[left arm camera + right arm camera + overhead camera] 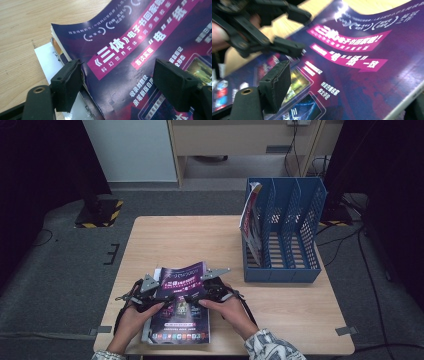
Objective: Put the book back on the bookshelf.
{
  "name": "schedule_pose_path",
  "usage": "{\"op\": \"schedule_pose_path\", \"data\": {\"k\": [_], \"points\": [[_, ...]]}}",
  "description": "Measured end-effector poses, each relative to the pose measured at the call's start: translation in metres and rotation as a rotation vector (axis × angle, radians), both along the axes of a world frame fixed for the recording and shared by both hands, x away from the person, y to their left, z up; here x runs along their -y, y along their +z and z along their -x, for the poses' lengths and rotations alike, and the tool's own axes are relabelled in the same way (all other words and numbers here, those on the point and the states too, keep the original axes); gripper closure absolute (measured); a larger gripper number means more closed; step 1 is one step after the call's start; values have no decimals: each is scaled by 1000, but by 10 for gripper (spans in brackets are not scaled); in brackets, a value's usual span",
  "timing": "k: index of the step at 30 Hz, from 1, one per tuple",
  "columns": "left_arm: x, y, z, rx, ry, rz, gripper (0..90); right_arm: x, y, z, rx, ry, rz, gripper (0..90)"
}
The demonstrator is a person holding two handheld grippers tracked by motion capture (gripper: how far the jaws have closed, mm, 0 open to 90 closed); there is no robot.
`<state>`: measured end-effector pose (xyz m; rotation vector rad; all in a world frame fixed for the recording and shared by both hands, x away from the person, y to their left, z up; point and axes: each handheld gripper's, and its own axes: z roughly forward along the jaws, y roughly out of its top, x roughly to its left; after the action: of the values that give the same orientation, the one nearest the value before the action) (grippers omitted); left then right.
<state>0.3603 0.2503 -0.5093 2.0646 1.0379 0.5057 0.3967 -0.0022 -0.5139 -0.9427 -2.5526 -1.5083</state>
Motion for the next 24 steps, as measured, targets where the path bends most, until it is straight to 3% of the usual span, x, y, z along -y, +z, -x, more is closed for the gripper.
{"op": "schedule_pose_path", "data": {"k": [3,9,14,24], "points": [[0,0,0,1,1,2,228,4,-5,-3,-29,-8,2,266],[0,0,0,3,1,2,227,7,-7,-6,-35,3,-26,272],[0,-1,0,4,2,4,226,10,-11,-7,-48,-1,-74,277],[0,-1,1,6,2,5,226,10,-13,-5,-35,-4,-85,257]]}}
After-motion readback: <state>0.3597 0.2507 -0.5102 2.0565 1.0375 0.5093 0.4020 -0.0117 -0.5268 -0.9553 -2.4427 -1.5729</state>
